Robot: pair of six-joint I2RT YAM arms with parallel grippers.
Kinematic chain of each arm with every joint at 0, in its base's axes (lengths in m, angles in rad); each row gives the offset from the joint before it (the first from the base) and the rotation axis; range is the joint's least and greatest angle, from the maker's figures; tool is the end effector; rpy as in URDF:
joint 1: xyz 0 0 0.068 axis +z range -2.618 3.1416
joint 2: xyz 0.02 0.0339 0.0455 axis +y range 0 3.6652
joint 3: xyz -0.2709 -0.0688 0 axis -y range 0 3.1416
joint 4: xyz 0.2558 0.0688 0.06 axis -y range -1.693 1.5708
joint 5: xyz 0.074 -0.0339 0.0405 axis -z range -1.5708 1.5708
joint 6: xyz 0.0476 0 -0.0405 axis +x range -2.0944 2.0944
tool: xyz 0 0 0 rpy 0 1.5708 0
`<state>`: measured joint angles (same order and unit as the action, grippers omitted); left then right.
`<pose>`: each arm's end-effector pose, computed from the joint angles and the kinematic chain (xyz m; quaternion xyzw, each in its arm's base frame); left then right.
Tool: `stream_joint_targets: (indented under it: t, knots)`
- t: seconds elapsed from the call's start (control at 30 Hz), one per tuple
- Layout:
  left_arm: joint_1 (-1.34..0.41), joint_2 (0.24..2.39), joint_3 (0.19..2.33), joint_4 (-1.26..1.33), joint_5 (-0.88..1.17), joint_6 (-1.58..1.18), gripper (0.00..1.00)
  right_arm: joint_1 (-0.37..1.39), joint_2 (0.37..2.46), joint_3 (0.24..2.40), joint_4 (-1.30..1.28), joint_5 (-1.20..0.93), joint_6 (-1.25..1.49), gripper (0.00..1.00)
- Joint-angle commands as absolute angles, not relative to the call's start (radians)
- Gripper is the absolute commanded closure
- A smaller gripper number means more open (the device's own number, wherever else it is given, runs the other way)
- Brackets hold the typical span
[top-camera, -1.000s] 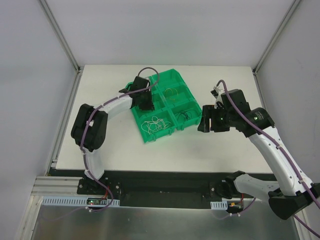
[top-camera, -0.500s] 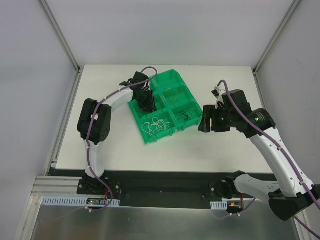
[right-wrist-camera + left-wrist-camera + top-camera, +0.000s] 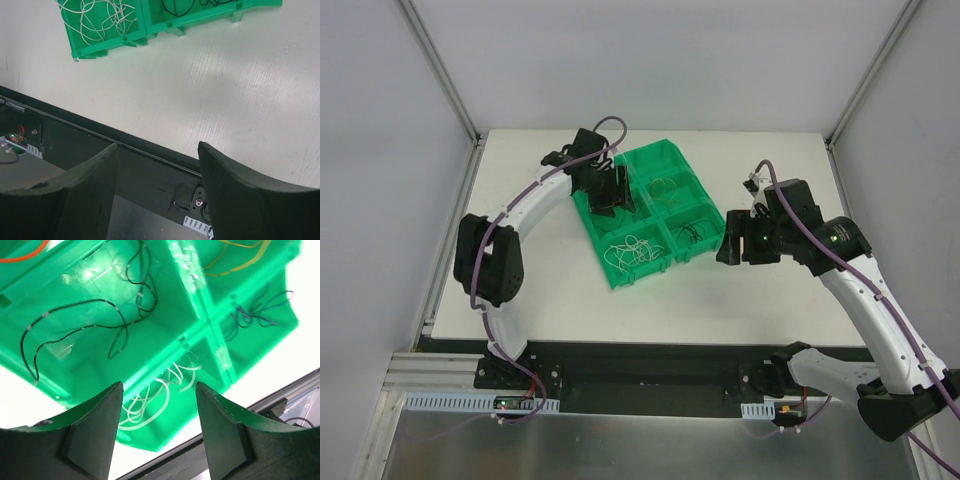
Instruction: Untangle the cables
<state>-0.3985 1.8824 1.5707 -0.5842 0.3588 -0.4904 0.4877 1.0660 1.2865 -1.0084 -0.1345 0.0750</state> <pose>0.3981 -0.1858 0.2574 0.0164 0.9302 -0.2921 0.2217 0.1834 0.1045 0.3792 -0.2141 0.8975 0.1654 0.3484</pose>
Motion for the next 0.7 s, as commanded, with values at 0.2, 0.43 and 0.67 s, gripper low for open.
stream_joint_targets:
  t: [0.2, 0.43, 0.67]
  knots:
    - [-0.400, 1.571, 1.578, -0.620, 0.341, -0.413, 0.40, 0.482, 1.020, 1.330, -0.997, -0.020, 0.112, 0.33]
    - [-0.402, 1.278, 1.481, -0.387, 0.333, -0.463, 0.37, 0.483, 0.878, 1.318, -0.881, 0.190, 0.110, 0.29]
    - [-0.402, 0.985, 1.405, -0.262, 0.161, -0.399, 0.27, 0.483, 0.741, 1.348, -0.733, 0.388, 0.074, 0.04]
